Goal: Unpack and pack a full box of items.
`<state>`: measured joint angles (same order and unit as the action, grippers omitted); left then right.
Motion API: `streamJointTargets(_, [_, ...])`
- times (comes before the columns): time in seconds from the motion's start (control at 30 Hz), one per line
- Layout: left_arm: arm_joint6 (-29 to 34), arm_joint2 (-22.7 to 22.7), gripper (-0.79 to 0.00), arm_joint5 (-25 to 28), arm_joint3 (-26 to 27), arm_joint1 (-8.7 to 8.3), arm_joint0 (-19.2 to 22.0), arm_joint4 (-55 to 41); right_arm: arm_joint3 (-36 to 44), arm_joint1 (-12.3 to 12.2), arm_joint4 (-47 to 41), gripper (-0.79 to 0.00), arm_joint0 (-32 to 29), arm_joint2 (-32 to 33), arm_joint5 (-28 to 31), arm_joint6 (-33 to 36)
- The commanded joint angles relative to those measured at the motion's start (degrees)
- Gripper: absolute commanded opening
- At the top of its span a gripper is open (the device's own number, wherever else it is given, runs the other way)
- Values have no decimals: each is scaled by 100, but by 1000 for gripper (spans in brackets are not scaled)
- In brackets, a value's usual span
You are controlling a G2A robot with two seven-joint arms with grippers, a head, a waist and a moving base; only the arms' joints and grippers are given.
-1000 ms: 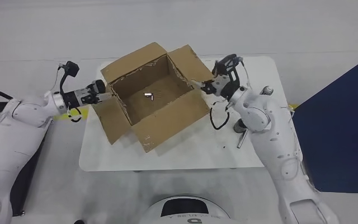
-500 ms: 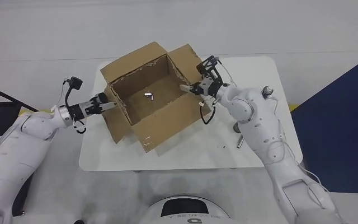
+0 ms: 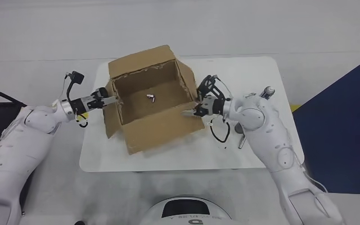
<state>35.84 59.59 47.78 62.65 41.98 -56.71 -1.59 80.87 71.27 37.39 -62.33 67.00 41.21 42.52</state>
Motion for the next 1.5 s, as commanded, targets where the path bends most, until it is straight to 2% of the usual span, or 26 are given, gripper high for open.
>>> streamJointTargets(0.0, [73, -32, 0, 18, -8, 33, 136, 66, 141, -54, -186, 0, -135, 39, 148, 320])
streamJointTargets(0.27, [374, -274, 0, 168, -149, 205, 573, -69, 569, -292, -1439, 0, -539, 278, 669, 1387])
streamJointTargets(0.47, [616, -510, 0, 510, -339, 366, 884, -518, 1201, -608, -1874, 0, -896, 439, 779, 1276])
streamJointTargets(0.57, [717, -585, 0, 724, -594, 434, 1006, -868, 1411, -745, -1873, 0, -1029, 603, 904, 1151])
streamJointTargets(0.7, [815, -619, 0, 873, -1099, 487, 1050, -1285, 1787, -854, -1816, 0, -1358, 1318, 992, 489])
streamJointTargets(0.73, [824, -625, 0, 826, -1250, 499, 1056, -1357, 1952, -864, -1675, 0, -1495, 1529, 911, 190])
streamJointTargets(0.9, [833, -716, 0, 740, -1685, 613, 1111, -1699, 1952, -864, -1675, 0, -1495, 1529, 911, 190])
streamJointTargets(1.1, [1251, -1017, 0, 803, -1913, 858, 1362, -2240, 1968, -862, -1682, 0, -1497, 1521, 901, 159])
streamJointTargets(1.27, [1400, -1251, 0, 666, -2216, 1066, 1549, -2694, 2126, -826, -1386, 0, -1243, 1084, 646, 2])
streamJointTargets(1.47, [1619, -1434, 0, 447, -2622, 1246, 1764, -3079, 2167, -813, -1292, 0, -1121, 890, 777, -182])
